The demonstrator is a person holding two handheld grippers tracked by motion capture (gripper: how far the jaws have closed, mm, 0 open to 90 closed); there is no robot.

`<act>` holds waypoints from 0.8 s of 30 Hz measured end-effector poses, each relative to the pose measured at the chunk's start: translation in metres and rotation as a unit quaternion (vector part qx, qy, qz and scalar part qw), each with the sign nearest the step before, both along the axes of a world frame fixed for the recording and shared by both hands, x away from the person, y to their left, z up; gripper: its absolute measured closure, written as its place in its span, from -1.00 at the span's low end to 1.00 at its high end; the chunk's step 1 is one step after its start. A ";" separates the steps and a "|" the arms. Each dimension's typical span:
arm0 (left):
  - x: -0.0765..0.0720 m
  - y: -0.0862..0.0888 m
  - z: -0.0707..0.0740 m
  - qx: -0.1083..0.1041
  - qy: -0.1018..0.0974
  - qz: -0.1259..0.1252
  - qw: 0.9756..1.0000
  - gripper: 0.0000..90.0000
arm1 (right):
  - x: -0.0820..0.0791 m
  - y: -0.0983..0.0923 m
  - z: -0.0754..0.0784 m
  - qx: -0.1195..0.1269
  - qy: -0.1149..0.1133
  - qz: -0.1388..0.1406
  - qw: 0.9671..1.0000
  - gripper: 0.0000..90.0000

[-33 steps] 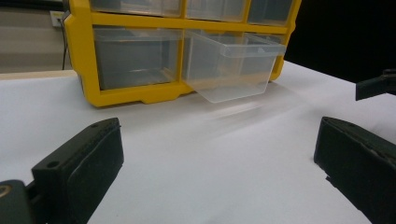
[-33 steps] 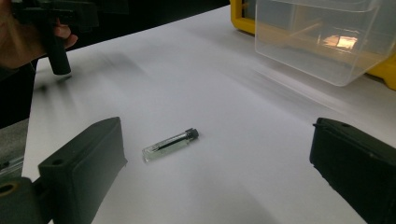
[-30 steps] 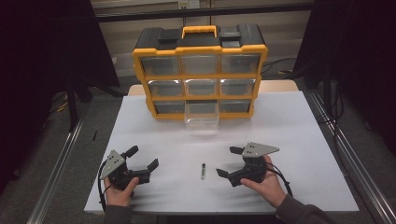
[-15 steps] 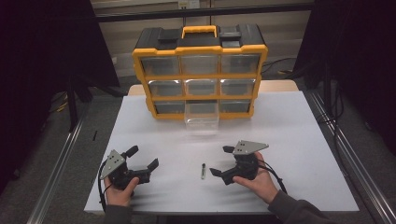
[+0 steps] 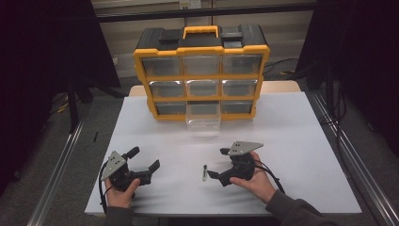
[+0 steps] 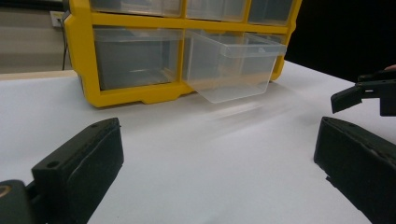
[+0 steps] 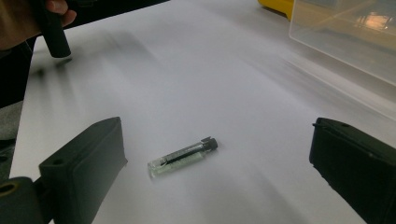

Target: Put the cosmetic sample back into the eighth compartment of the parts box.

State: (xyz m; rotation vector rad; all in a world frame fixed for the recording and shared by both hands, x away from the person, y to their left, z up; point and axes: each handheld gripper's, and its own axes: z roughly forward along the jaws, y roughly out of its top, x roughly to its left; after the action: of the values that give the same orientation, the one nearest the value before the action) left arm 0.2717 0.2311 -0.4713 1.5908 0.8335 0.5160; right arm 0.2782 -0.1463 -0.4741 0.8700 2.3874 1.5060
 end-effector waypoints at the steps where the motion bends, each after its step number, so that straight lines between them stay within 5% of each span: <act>1: 0.000 0.000 0.000 0.000 0.001 0.001 1.000 -0.97 | 0.000 0.001 0.000 0.000 0.001 0.003 1.000 -0.94; 24: 0.000 0.000 0.000 0.001 -0.001 0.001 1.000 -0.97 | 0.008 0.017 -0.002 -0.042 0.031 0.035 0.998 -0.79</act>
State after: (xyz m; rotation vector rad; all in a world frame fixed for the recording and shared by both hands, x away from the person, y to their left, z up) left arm 0.2719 0.2309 -0.4710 1.5913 0.8323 0.5194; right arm 0.2866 -0.1295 -0.4764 0.8347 2.5320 1.4099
